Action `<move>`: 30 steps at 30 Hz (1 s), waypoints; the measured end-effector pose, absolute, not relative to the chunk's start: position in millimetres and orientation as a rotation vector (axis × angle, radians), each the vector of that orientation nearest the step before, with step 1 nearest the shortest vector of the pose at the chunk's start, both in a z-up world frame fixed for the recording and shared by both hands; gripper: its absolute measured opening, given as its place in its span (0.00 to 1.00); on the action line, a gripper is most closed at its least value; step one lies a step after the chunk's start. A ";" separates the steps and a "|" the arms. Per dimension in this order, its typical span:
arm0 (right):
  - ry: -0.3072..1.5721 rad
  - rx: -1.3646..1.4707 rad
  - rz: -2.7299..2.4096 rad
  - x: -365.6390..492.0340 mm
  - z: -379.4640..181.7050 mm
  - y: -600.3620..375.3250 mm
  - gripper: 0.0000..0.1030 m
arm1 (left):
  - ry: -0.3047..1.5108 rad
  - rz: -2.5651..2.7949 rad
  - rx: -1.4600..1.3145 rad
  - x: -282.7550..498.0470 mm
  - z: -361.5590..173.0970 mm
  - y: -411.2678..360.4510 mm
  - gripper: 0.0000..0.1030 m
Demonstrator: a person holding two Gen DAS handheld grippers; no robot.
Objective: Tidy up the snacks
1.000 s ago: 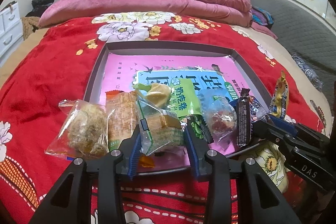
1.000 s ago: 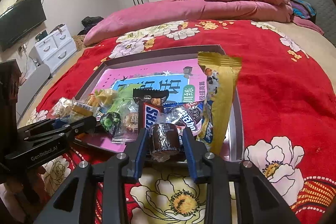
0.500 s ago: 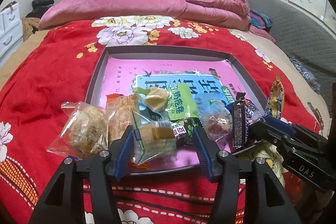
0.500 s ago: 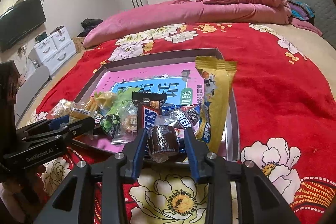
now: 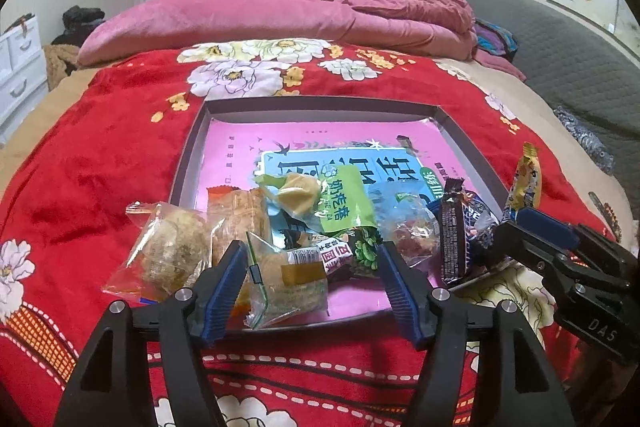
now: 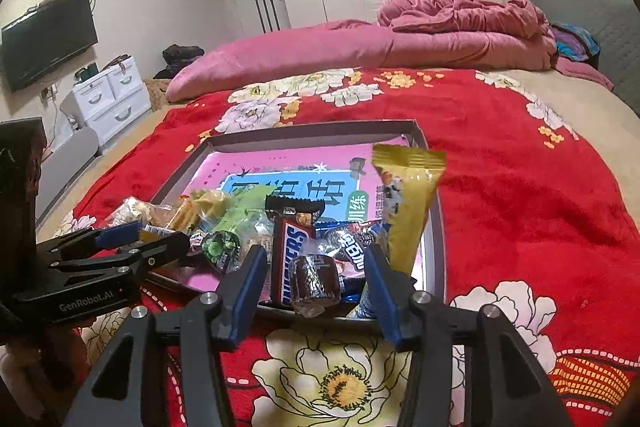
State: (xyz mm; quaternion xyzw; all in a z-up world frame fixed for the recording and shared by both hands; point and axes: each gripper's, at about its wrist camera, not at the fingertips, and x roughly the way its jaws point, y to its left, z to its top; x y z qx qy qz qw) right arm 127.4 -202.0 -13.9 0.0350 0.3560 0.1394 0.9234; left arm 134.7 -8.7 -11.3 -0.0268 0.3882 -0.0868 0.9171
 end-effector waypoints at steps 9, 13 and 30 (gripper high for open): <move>0.703 0.058 0.274 124.9 -8.6 -202.6 0.57 | 0.763 -0.185 -0.053 128.4 -4.4 -9.5 0.73; 0.676 0.051 0.279 121.7 -3.7 -202.1 0.57 | 0.737 -0.189 -0.067 124.8 0.8 -7.1 0.75; 0.568 0.031 0.280 98.3 19.9 -201.4 0.78 | 0.706 -0.213 -0.090 104.1 13.2 -4.3 0.76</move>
